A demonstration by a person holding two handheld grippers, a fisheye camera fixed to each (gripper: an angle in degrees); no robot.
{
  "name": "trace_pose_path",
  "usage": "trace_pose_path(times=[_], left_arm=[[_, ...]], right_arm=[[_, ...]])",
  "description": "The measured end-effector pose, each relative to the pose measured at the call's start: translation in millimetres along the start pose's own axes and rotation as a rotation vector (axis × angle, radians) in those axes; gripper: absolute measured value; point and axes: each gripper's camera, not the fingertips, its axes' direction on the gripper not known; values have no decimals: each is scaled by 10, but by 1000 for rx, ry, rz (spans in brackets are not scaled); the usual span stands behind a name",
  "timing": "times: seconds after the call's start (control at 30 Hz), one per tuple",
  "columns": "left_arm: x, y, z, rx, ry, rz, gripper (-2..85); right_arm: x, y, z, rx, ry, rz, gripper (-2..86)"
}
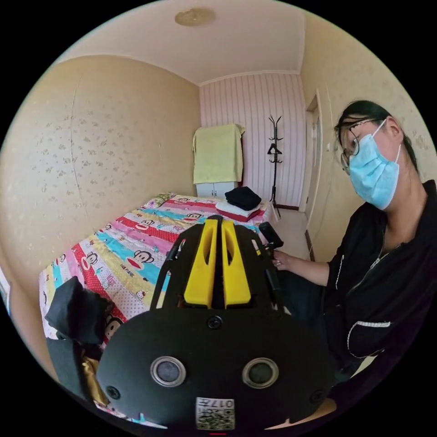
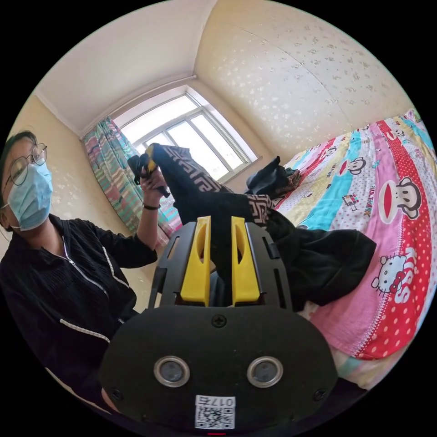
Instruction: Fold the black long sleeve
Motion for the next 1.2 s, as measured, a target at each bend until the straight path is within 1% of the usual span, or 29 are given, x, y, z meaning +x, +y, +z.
trace_pose_path(times=[0.07, 0.13, 0.17, 0.23, 0.27, 0.33, 0.37, 0.43, 0.5, 0.57, 0.63, 0.73, 0.83, 0.9, 1.0, 1.07, 1.1, 1.17, 1.2], left_arm=[[86, -74, -100, 64, 81, 6, -6], [185, -132, -299, 200, 220, 34, -6], [205, -138, -352, 239, 266, 47, -6], [225, -144, -532, 388, 452, 80, -6], [214, -138, -569, 427, 498, 83, -6], [103, -82, -657, 594, 681, 55, -7], [66, -65, -661, 636, 737, 47, -7], [-47, 1, -616, 784, 933, 16, -8], [-57, 17, -532, 826, 1002, -18, -9], [6, -8, -411, 810, 1043, -27, -9], [164, -85, -221, 761, 1123, -5, -9], [454, -174, -83, 733, 1170, 35, -9], [747, -244, -73, 736, 1214, 104, -9], [908, -274, -94, 721, 1212, 134, -9], [1137, -270, -155, 684, 1149, 165, -9], [1226, -232, -194, 674, 1124, 173, -9], [1269, -190, -220, 672, 1108, 173, -9], [1314, -109, -261, 675, 1075, 164, -9], [1330, -47, -283, 680, 1053, 152, -9]], right_arm=[[-17, -35, -83, 31, -18, 0, 72], [-31, -52, -183, 76, -42, -5, 70], [-44, -59, -263, 111, -59, -9, 68], [-70, -63, -385, 167, -84, -20, 64], [-87, -63, -457, 199, -101, -27, 61], [-109, -68, -530, 224, -120, -36, 58], [-122, -74, -561, 233, -126, -40, 57], [-140, -84, -586, 242, -129, -45, 60], [-146, -102, -570, 240, -143, -52, 68], [-114, -146, -449, 198, -212, -48, 84], [-91, -184, -298, 147, -276, -40, 96], [-118, -214, -33, 98, -348, -60, 118], [-166, -230, 159, 106, -391, -69, 152], [-210, -246, 257, 109, -452, -78, 174], [-319, -302, 480, 19, -691, -124, 202], [-361, -324, 652, -93, -905, -121, 209], [-366, -321, 675, -106, -955, -127, 209], [-354, -287, 713, -106, -1162, -159, 195], [-348, -285, 725, -113, -1208, -164, 191]])
